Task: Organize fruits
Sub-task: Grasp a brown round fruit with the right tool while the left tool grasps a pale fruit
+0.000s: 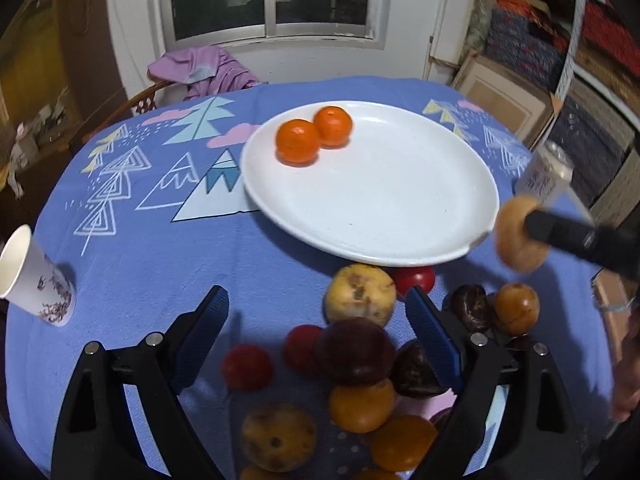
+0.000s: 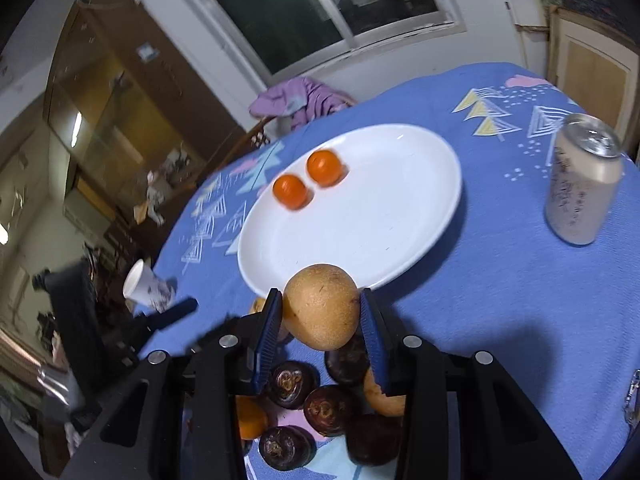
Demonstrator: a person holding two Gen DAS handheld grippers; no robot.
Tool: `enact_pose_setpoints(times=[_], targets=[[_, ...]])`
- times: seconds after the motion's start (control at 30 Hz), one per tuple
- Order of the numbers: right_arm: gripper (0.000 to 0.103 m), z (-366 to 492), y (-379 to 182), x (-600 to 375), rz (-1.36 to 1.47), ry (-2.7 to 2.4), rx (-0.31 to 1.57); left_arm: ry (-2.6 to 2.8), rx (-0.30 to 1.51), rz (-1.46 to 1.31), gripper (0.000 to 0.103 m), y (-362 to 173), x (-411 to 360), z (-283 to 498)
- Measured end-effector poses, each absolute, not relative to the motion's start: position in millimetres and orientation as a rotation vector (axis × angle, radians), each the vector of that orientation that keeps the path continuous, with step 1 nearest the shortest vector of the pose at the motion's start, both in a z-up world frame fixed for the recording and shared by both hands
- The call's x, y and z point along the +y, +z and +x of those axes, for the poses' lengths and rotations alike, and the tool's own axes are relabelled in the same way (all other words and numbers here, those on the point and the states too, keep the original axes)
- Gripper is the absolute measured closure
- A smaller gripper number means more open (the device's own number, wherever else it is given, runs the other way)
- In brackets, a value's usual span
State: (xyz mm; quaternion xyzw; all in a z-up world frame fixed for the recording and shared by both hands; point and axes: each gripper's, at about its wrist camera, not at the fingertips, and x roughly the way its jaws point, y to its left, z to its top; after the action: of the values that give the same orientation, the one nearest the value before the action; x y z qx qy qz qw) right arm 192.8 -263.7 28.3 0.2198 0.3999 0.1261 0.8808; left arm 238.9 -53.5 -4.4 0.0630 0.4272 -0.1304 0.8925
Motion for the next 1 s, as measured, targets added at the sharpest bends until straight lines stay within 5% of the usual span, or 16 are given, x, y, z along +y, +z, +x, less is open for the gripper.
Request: enact_pose_setpoints(times=[0.33,0.57,1.0], targets=[[0.063,196.0,23.4,-267.3,0.489,0.263,0.84,-0.25,0.899,0.225,0.024,-29.8,-76.0,253.4],[0.063,196.3,23.4,-265.5,0.49,0.267,0.841,-0.355,0.935,0.22,0.059,-35.2,-83.7,251.1],[0.063,195.4,23.1,-265.6,0.491,0.272,0.837,-0.388,0.939,0.166,0.059,-34.6,-73.2,251.1]])
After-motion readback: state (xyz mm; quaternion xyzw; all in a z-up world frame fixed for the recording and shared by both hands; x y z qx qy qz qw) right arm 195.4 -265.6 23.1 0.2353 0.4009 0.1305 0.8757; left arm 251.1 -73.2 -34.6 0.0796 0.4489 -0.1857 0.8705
